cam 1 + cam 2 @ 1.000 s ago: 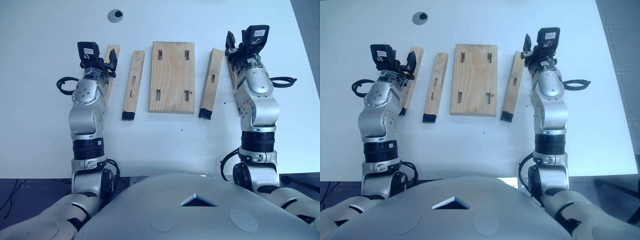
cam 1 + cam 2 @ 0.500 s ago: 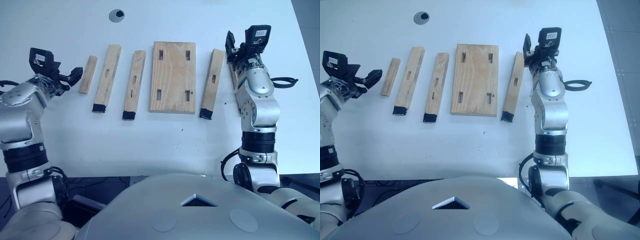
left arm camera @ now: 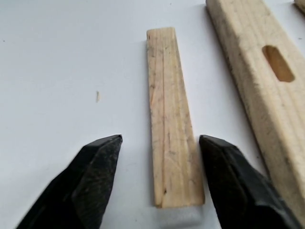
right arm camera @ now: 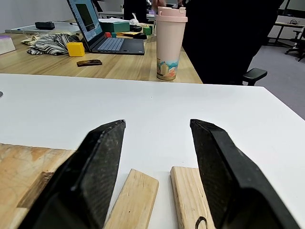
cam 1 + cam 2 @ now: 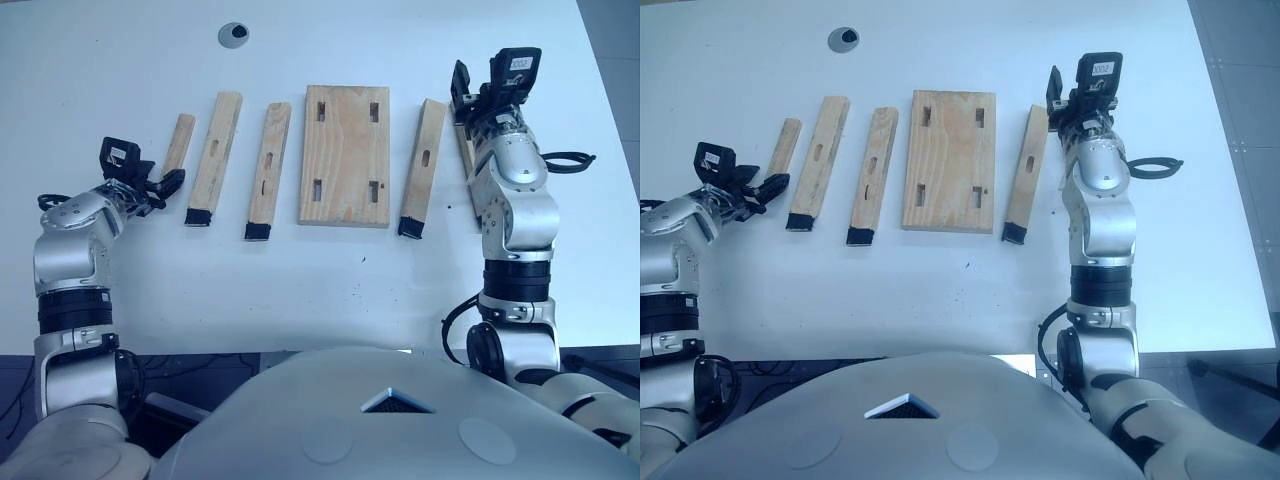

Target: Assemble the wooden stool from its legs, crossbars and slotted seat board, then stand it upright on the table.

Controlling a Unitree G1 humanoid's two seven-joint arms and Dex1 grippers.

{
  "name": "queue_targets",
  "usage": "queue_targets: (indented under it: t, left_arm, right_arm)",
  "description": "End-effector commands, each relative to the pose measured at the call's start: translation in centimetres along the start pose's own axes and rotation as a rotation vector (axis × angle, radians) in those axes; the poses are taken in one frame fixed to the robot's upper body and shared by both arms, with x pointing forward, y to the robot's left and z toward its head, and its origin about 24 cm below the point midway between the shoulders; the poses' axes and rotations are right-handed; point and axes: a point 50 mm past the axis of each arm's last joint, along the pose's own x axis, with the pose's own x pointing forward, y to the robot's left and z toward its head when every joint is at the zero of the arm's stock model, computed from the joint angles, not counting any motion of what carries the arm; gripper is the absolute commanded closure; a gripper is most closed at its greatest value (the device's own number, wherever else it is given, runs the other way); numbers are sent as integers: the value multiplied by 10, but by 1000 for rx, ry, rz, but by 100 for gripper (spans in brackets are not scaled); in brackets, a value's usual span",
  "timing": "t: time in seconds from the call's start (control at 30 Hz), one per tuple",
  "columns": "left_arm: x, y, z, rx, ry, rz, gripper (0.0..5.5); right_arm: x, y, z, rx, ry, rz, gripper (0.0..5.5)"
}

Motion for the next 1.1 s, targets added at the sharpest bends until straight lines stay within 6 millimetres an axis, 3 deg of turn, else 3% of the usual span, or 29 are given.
queue_targets:
  t: [0.03, 0.3, 0.4, 0.43, 0.5, 0.57, 0.63, 0.73, 0.83, 1.1]
  left_arm:
    - [5, -4, -44, -41, 171, 38, 306]
    - [13, -5, -50, -19, 191, 61, 405]
    - [16, -6, -35, 10, 117, 90, 424]
    - [18, -7, -20, 39, 48, 106, 424]
    - [19, -22, 31, 65, -183, 83, 424]
    - [15, -61, 94, 66, -444, -49, 424]
    - [12, -94, 120, 120, -544, -154, 424]
    - [9, -134, 137, 184, -624, -287, 424]
    - [5, -160, 140, 210, -659, -390, 424]
    - [5, -170, 124, 254, -619, -473, 424]
  right_arm:
    - [2, -5, 3, -15, -4, -19, 299]
    - [6, -7, 5, -17, -6, -24, 299]
    - [7, -6, 4, -10, 0, -19, 299]
    - [8, -6, 4, 13, 3, -13, 299]
    - [9, 1, 4, 152, 32, 61, 273]
    - [8, 19, 10, 333, 66, 238, 238]
    - [8, 33, 16, 433, 86, 364, 214]
    - [5, 52, 25, 607, 125, 538, 172]
    - [0, 62, 33, 782, 153, 655, 129]
    - [-5, 62, 55, 1061, 148, 805, 111]
